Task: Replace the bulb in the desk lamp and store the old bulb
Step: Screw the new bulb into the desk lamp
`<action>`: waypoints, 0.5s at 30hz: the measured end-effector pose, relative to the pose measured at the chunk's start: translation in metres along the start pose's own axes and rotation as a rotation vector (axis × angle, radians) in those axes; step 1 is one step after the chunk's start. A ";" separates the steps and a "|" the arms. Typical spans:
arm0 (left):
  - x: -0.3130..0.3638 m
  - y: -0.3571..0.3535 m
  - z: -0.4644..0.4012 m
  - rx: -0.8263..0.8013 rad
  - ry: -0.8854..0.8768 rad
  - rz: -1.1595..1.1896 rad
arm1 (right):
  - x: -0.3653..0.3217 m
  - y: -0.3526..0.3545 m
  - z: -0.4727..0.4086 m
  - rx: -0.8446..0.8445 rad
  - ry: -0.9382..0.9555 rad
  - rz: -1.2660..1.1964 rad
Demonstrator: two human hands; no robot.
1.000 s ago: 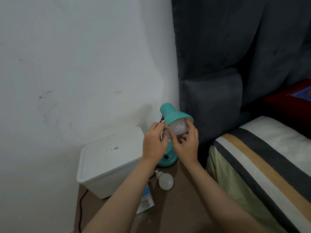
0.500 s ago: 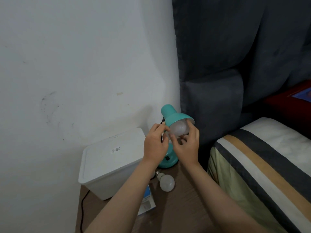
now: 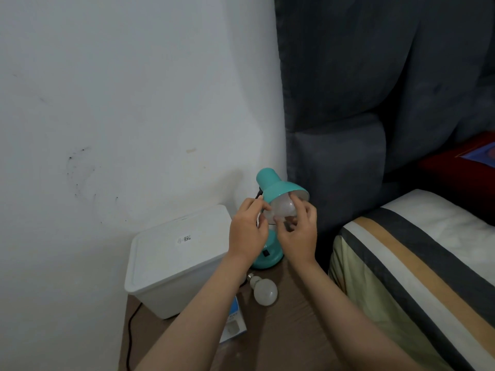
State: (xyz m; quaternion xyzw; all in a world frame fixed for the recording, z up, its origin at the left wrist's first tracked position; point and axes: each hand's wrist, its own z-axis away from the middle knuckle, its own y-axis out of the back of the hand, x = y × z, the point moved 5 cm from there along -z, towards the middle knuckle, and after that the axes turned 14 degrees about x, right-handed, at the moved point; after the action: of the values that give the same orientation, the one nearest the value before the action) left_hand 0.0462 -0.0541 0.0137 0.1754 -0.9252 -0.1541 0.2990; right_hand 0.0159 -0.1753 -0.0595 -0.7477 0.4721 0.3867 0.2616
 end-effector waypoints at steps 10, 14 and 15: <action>-0.002 -0.002 0.000 0.005 -0.013 0.001 | -0.001 0.007 -0.002 -0.017 0.005 0.069; -0.001 -0.001 0.000 0.000 -0.018 0.005 | -0.002 0.008 -0.005 -0.030 0.012 0.098; -0.001 -0.001 -0.001 -0.002 -0.018 0.007 | -0.002 0.008 -0.005 -0.028 -0.008 0.092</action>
State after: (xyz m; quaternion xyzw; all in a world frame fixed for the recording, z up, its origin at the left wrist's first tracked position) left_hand 0.0478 -0.0543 0.0130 0.1703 -0.9284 -0.1558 0.2912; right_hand 0.0101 -0.1814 -0.0548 -0.7273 0.4994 0.4078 0.2352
